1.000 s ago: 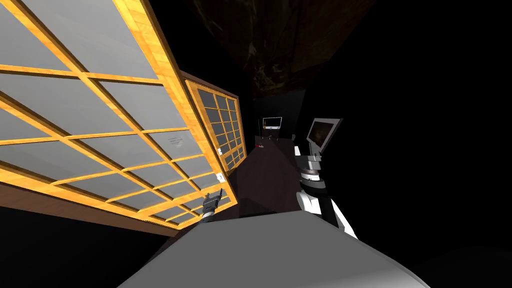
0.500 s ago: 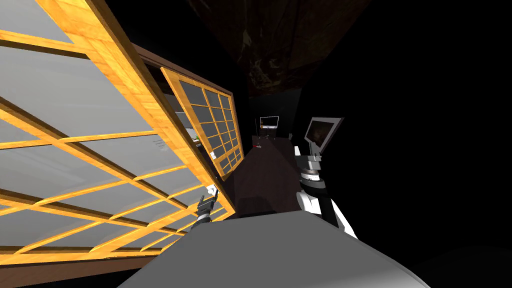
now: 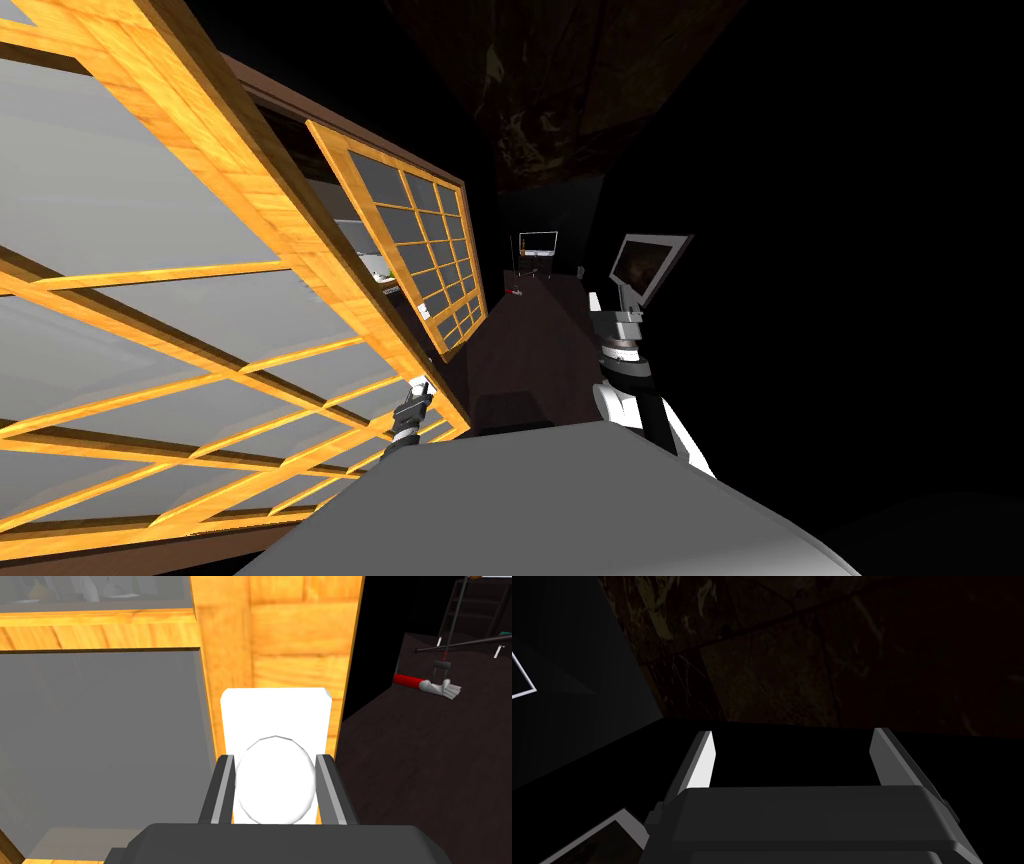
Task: Pull the door open
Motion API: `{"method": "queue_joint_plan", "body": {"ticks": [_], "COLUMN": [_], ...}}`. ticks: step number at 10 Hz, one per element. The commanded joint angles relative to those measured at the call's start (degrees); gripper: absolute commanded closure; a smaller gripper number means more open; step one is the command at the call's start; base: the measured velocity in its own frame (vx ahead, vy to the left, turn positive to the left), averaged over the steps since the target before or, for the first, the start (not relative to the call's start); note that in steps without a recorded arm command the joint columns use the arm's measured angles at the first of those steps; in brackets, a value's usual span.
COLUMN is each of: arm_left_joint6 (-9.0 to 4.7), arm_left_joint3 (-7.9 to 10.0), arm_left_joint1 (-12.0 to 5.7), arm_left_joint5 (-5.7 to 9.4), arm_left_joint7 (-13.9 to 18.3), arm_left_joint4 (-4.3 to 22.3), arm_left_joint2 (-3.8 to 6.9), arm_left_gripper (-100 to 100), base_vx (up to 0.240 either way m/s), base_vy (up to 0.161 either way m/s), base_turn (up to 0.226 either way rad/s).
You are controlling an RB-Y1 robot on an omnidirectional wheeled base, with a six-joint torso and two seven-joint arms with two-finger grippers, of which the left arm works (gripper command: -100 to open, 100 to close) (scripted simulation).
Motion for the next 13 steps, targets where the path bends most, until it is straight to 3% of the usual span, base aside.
{"method": "queue_joint_plan", "body": {"ticks": [1, 3, 12, 13], "arm_left_joint6": [-0.12, -0.12, -3.23, -2.8], "arm_left_joint3": [-0.07, -0.07, -5.9, -5.61], "arm_left_joint1": [0.02, 0.02, 2.82, 2.63], "arm_left_joint5": [-0.03, -0.03, -3.08, -2.89], "arm_left_joint7": [0.03, 0.03, 5.61, 5.18], "arm_left_joint4": [-0.09, -0.09, -0.73, -0.59], "arm_left_joint2": [-0.08, -0.08, 4.8, 4.35], "arm_left_gripper": [100, 100, 100, 100], "base_vx": [-0.014, -0.003, -0.197, -0.108], "base_vy": [-0.002, -0.001, 0.024, 0.018], "base_turn": [-0.001, 0.002, -0.105, -0.036]}}
